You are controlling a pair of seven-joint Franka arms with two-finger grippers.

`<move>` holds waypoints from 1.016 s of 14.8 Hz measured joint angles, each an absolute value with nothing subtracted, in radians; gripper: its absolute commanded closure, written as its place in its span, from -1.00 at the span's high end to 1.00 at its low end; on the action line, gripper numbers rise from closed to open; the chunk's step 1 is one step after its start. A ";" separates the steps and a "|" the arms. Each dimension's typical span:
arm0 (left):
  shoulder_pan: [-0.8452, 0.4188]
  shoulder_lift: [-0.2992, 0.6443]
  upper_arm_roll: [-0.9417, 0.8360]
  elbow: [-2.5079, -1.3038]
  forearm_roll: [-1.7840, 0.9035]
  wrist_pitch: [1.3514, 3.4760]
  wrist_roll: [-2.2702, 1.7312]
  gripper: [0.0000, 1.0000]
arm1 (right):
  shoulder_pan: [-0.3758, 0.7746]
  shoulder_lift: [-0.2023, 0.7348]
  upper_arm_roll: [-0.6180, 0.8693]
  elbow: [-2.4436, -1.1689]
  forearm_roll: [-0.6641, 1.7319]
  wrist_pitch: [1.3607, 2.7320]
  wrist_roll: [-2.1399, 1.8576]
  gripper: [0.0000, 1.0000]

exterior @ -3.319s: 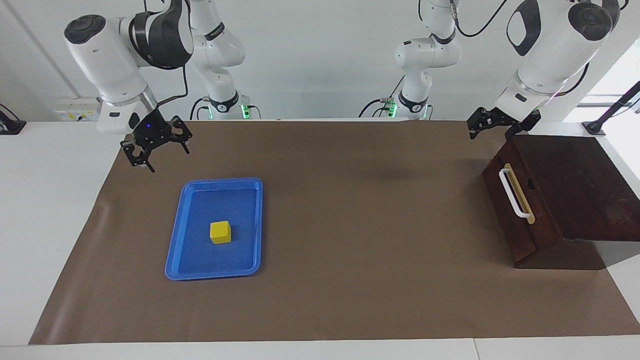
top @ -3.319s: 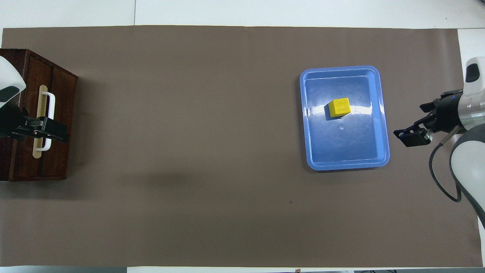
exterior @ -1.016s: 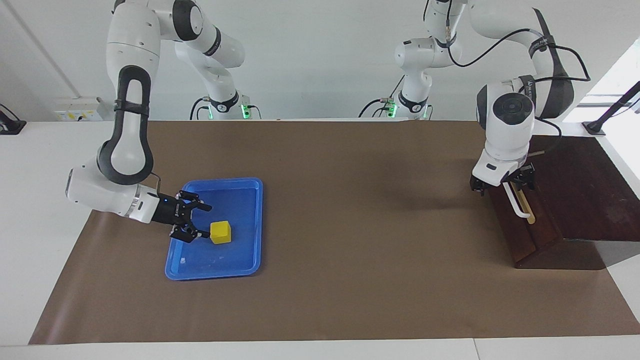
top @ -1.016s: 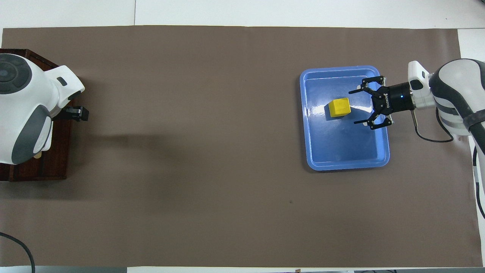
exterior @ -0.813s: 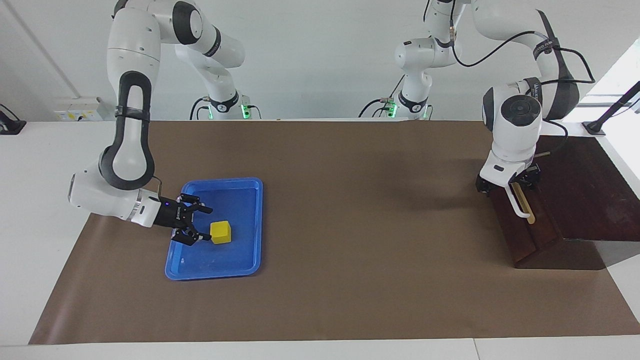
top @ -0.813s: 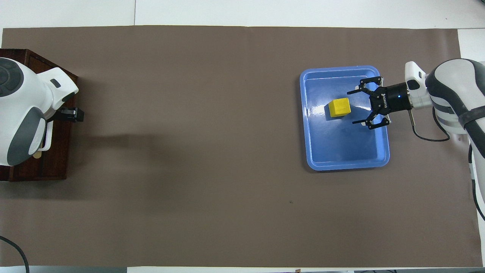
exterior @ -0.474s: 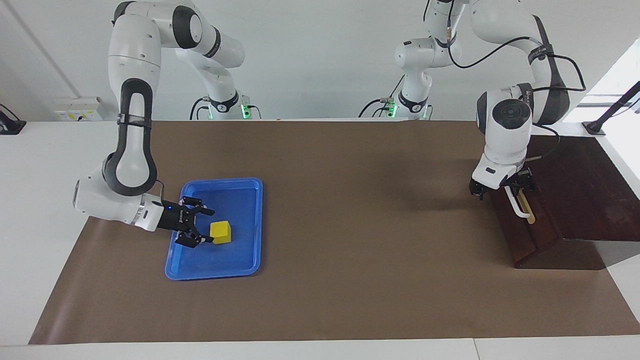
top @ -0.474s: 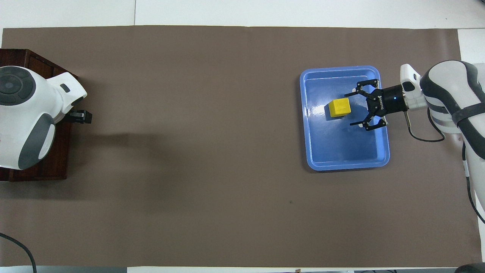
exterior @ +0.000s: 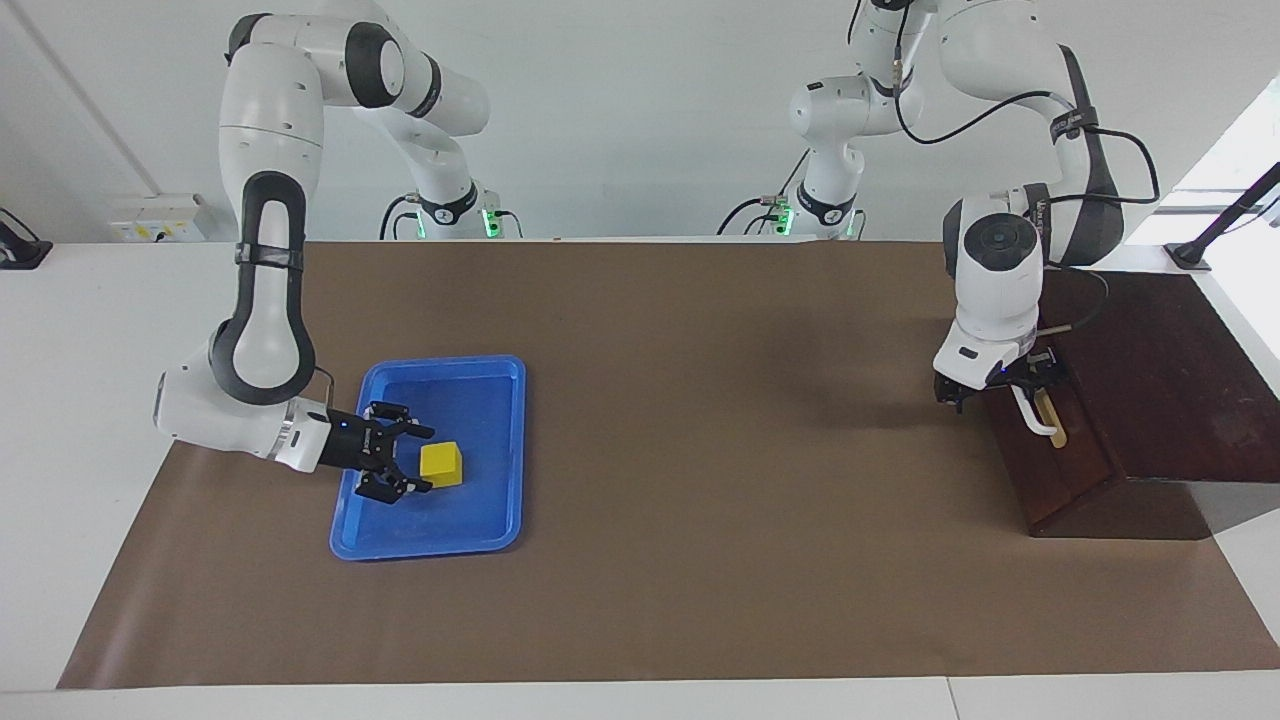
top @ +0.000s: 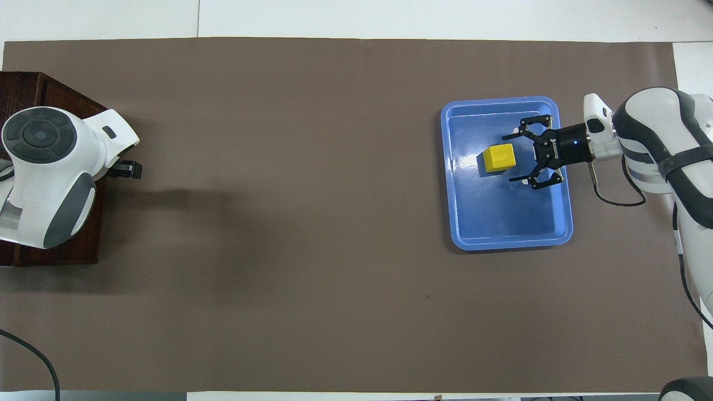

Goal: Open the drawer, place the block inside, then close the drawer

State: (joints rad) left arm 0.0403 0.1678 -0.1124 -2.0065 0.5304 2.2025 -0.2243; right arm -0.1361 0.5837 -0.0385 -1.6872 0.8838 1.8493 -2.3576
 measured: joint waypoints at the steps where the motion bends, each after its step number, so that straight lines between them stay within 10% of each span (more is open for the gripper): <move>1: 0.036 0.174 -0.113 -2.006 0.530 2.211 -0.243 1.00 | -0.135 0.584 -0.037 -1.686 0.884 1.849 -2.358 1.00; 3: 0.026 0.177 -0.117 -2.006 0.530 2.220 -0.287 1.00 | -0.135 0.584 -0.036 -1.685 0.885 1.849 -2.358 0.37; 5: 0.008 0.177 -0.119 -2.003 0.511 2.224 -0.322 1.00 | -0.134 0.584 -0.035 -1.684 0.885 1.849 -2.359 -0.99; 15: -0.158 0.179 -0.120 -1.989 0.379 2.223 -0.481 1.00 | -0.112 0.569 -0.035 -1.637 0.888 1.811 -2.245 -1.00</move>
